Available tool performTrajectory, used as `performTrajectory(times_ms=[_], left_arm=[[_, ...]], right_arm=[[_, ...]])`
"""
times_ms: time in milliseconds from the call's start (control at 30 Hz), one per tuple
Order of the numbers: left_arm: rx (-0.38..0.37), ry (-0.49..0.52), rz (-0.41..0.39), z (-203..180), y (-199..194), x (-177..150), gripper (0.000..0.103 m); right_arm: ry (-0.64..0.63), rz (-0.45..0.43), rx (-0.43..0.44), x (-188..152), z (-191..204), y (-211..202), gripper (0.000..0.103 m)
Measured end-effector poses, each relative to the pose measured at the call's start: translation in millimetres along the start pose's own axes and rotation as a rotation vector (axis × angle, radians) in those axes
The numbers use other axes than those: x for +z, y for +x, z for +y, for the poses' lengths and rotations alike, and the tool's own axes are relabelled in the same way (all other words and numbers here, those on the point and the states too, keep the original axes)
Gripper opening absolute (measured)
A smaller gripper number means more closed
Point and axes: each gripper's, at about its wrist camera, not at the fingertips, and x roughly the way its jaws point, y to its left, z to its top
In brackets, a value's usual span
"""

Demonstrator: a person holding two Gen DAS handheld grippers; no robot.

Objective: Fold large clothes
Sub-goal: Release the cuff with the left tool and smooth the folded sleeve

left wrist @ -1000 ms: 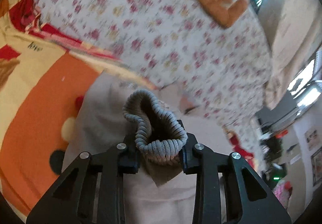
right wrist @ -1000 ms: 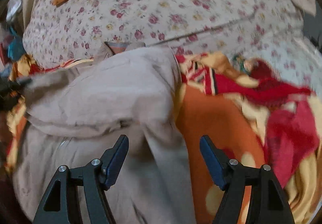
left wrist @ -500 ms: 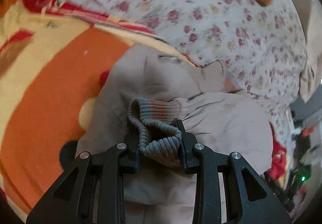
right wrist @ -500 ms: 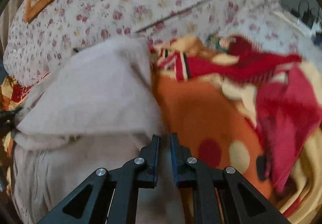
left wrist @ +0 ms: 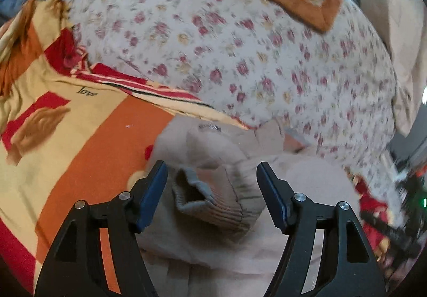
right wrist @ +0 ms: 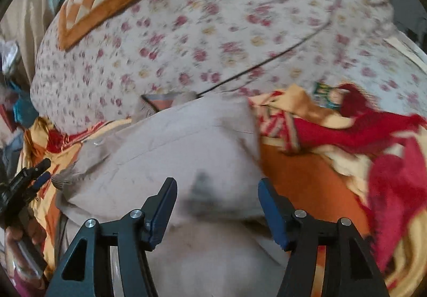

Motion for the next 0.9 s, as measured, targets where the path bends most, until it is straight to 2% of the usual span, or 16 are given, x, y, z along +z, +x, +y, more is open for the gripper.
performTrajectory(times_ms=[67,133,167,233,333,433,467,533,600,700,833,900], left_arm=[[0.030,0.038,0.051,-5,17,-7,0.070],[0.118,0.070,0.192,-4,50,-17,0.070],[0.122,0.065,0.217,-2,57,-20,0.070],[0.121,0.066,0.182,-2,55,-21,0.070],[0.103,0.071,0.179,-4,51,-19,0.070],[0.082,0.036,0.172,-2,44,-20,0.070],[0.065,0.029,0.164,-1,39,-20,0.070],[0.048,0.026,0.148,-5,33,-18,0.070],[0.033,0.025,0.127,-8,24,-19,0.070],[0.030,0.031,0.129,-9,21,-21,0.070],[0.031,0.045,0.132,-12,18,-25,0.070],[0.029,0.052,0.128,-13,17,-25,0.070]], right_arm=[[-0.021,0.036,-0.030,4,5,28,0.060],[-0.011,0.123,-0.099,2,-1,68,0.061],[0.014,0.157,-0.092,-2,-9,80,0.061],[0.052,0.121,-0.048,-2,-19,77,0.061],[0.066,0.098,0.021,1,-23,49,0.061],[0.066,0.050,0.072,-1,-24,12,0.069],[0.081,0.019,0.108,-1,-25,-3,0.071],[0.125,-0.049,0.214,-4,-29,-30,0.083],[0.187,-0.124,0.347,-9,-33,-59,0.088],[0.278,-0.214,0.453,-14,-38,-88,0.102],[0.347,-0.206,0.638,-14,-39,-103,0.103],[0.373,-0.196,0.704,-17,-38,-107,0.103]])
